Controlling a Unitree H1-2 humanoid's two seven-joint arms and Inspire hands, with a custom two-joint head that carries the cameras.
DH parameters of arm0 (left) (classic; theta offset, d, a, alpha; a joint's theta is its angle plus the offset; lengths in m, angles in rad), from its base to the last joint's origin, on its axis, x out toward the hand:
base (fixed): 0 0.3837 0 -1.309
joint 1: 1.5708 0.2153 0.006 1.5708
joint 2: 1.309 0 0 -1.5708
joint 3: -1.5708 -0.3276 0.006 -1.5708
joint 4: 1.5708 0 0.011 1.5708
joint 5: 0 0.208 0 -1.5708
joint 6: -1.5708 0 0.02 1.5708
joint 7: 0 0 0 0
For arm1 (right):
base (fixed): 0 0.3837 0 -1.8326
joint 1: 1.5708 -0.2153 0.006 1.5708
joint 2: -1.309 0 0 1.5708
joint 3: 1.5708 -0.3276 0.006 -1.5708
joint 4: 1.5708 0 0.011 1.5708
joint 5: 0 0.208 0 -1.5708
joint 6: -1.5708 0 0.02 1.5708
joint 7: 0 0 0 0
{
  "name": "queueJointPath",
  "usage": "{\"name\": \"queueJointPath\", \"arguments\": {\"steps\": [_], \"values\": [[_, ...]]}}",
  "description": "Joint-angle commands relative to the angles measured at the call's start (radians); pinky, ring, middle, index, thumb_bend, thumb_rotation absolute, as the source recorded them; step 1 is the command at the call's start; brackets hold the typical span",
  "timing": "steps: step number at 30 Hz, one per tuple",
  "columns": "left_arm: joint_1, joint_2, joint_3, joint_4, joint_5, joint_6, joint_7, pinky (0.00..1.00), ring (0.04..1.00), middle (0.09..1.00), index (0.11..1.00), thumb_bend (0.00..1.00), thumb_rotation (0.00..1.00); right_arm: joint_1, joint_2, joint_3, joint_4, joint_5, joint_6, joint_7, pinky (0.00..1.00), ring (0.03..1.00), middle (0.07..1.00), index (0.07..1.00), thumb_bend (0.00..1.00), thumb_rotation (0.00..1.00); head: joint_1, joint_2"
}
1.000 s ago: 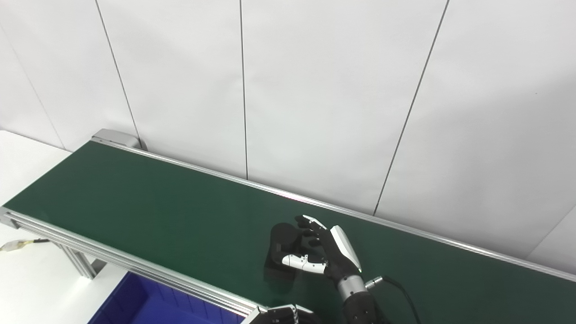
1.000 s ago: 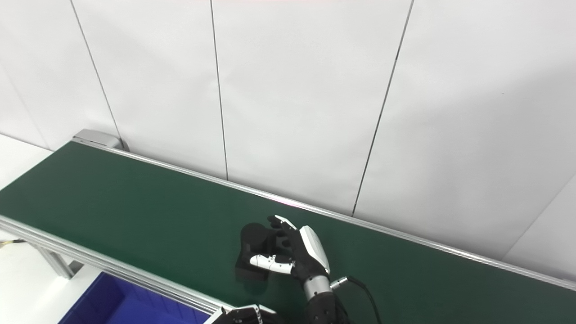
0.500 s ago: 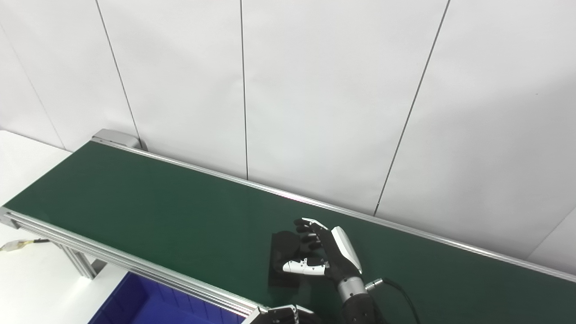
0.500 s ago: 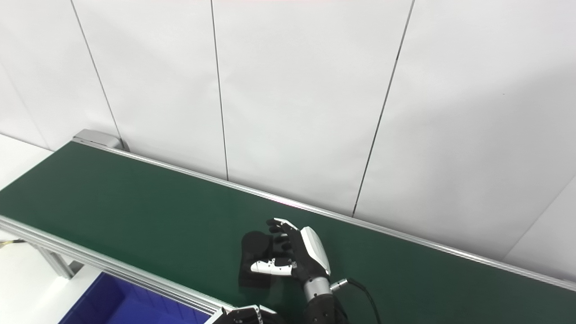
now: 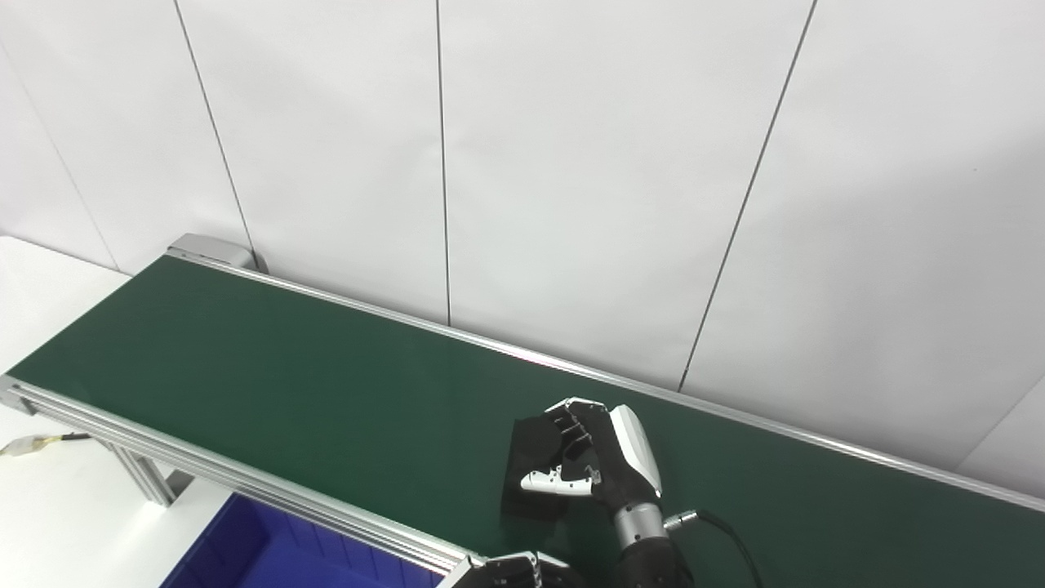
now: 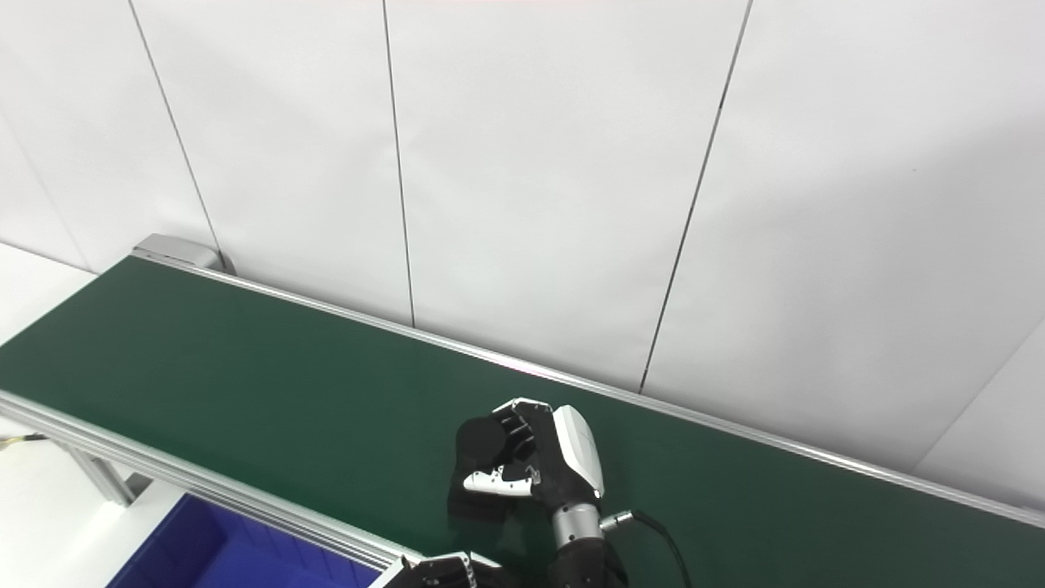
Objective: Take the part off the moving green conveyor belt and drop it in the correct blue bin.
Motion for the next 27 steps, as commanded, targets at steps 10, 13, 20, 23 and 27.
{"name": "queueJointPath", "arguments": {"steps": [10, 13, 20, 23, 27], "values": [[-0.003, -0.013, -0.007, -0.031, -0.022, -0.05, -0.007, 0.61, 0.633, 0.648, 0.661, 0.89, 0.64, -0.024, 0.025, -0.001, -0.031, -0.014, -0.088, -0.084, 0.42, 0.475, 0.467, 0.499, 0.53, 0.0, -0.001, 0.005], [-0.004, -0.014, -0.008, -0.028, -0.023, -0.053, -0.006, 0.62, 0.634, 0.648, 0.661, 0.89, 0.64, -0.023, 0.025, -0.004, -0.034, -0.004, -0.094, -0.084, 0.42, 0.473, 0.464, 0.502, 0.53, 0.0, -0.002, 0.005], [-0.002, -0.013, -0.008, -0.027, -0.022, -0.054, -0.005, 0.62, 0.642, 0.654, 0.664, 0.88, 0.65, 0.005, 0.024, -0.02, -0.111, 0.019, -0.07, -0.066, 0.38, 0.446, 0.446, 0.51, 0.53, 0.0, -0.025, 0.005], [-0.002, -0.012, -0.005, -0.025, -0.023, -0.057, -0.004, 0.62, 0.644, 0.655, 0.664, 0.88, 0.65, 0.033, 0.022, -0.035, -0.194, 0.031, -0.032, -0.042, 0.37, 0.438, 0.442, 0.511, 0.53, 0.0, -0.046, 0.008], [0.001, -0.009, -0.002, -0.029, -0.025, -0.054, -0.004, 0.62, 0.647, 0.659, 0.664, 0.88, 0.65, 0.062, 0.016, -0.054, -0.288, 0.046, -0.02, -0.016, 0.37, 0.445, 0.454, 0.505, 0.53, 0.0, -0.071, 0.01]]}}
